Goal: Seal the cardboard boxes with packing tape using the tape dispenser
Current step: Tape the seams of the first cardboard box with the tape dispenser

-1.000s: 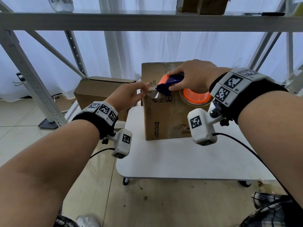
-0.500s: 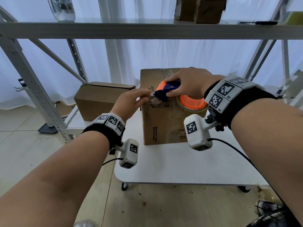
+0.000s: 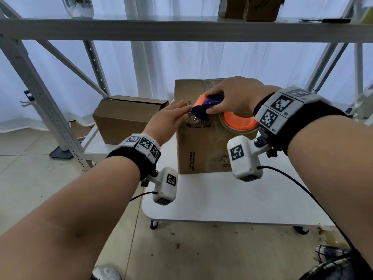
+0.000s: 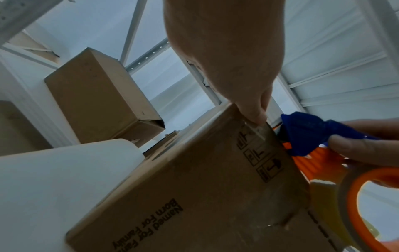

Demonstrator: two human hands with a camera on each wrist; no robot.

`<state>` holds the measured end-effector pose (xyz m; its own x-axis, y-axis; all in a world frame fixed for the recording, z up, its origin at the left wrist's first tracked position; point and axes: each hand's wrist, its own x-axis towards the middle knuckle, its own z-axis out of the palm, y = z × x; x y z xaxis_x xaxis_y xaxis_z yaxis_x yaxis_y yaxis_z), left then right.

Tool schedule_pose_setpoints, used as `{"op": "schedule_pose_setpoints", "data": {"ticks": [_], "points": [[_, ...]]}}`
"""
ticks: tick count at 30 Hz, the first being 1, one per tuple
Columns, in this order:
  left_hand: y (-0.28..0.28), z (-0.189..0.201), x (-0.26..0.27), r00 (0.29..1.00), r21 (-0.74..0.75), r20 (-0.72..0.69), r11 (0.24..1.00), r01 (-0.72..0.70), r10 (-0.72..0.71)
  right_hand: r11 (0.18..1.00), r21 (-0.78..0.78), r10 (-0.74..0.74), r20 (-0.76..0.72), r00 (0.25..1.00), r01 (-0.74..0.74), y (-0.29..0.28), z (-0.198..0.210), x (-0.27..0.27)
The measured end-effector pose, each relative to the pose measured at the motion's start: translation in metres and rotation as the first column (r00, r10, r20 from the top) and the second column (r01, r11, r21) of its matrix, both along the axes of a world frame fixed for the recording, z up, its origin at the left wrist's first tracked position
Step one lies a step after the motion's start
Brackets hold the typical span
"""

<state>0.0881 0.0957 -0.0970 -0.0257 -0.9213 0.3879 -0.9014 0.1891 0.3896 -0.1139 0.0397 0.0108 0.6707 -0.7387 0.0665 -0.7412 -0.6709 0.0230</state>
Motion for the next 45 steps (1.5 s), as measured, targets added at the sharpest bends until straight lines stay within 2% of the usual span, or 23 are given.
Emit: {"op": "schedule_pose_setpoints", "data": {"ticks": [4, 10, 17, 20, 22, 25, 27, 30, 32, 35, 38, 40, 43, 45], "points": [[-0.001, -0.007, 0.013, 1.000, -0.067, 0.028, 0.998, -0.004, 0.005, 0.998, -0.044, 0.045, -0.049, 0.998, -0.047, 0.006, 0.003, 0.003], [0.007, -0.009, 0.022, 0.999, -0.095, -0.028, 0.995, -0.036, 0.034, 0.956, -0.208, 0.152, -0.250, 0.956, -0.207, 0.013, 0.020, 0.026], [0.003, -0.011, 0.006, 0.995, -0.082, -0.083, 0.995, -0.060, 0.053, 0.978, -0.125, 0.134, -0.236, 0.962, -0.167, 0.005, 0.022, 0.008], [-0.002, -0.013, -0.004, 0.981, -0.085, -0.187, 0.994, -0.061, 0.044, 0.984, -0.115, 0.113, -0.207, 0.972, -0.139, 0.000, 0.017, -0.002], [0.000, -0.020, -0.003, 0.951, -0.110, -0.309, 0.992, -0.055, 0.018, 0.983, -0.116, 0.114, -0.211, 0.971, -0.141, -0.001, 0.016, -0.002], [0.010, -0.041, 0.001, 0.828, -0.068, -0.561, 0.996, -0.058, 0.009, 0.982, -0.121, 0.117, -0.205, 0.972, -0.144, -0.002, 0.014, 0.000], [0.016, -0.061, -0.001, 0.786, 0.013, -0.611, 0.994, -0.108, 0.093, 0.982, -0.126, 0.116, -0.197, 0.974, -0.143, -0.003, 0.014, 0.001], [0.019, -0.084, -0.001, 0.839, 0.138, -0.495, 0.974, -0.182, 0.227, 0.984, -0.122, 0.108, -0.192, 0.975, -0.133, -0.002, 0.013, 0.002], [0.020, -0.083, -0.002, 0.896, 0.151, -0.386, 0.974, -0.171, 0.218, 0.983, -0.129, 0.105, -0.190, 0.976, -0.131, -0.001, 0.013, 0.002], [0.017, -0.062, -0.007, 0.946, 0.003, -0.278, 0.985, -0.173, 0.167, 0.986, -0.123, 0.086, -0.177, 0.980, -0.109, 0.001, 0.013, 0.001], [0.009, -0.042, -0.009, 0.925, -0.129, -0.303, 0.952, -0.277, 0.228, 0.987, -0.123, 0.080, -0.162, 0.984, -0.100, 0.002, 0.013, 0.001], [0.011, -0.041, -0.010, 0.930, -0.061, -0.250, 0.954, -0.295, 0.271, 0.987, -0.125, 0.080, -0.162, 0.983, -0.101, 0.003, 0.012, 0.003], [0.015, -0.053, -0.010, 0.959, 0.113, -0.063, 0.957, -0.267, 0.275, 0.988, -0.123, 0.075, -0.169, 0.983, -0.096, 0.004, 0.013, 0.002], [0.012, -0.052, -0.005, 0.963, 0.126, -0.035, 0.957, -0.260, 0.266, 0.988, -0.118, 0.081, -0.168, 0.982, -0.102, 0.004, 0.014, 0.002]]}}
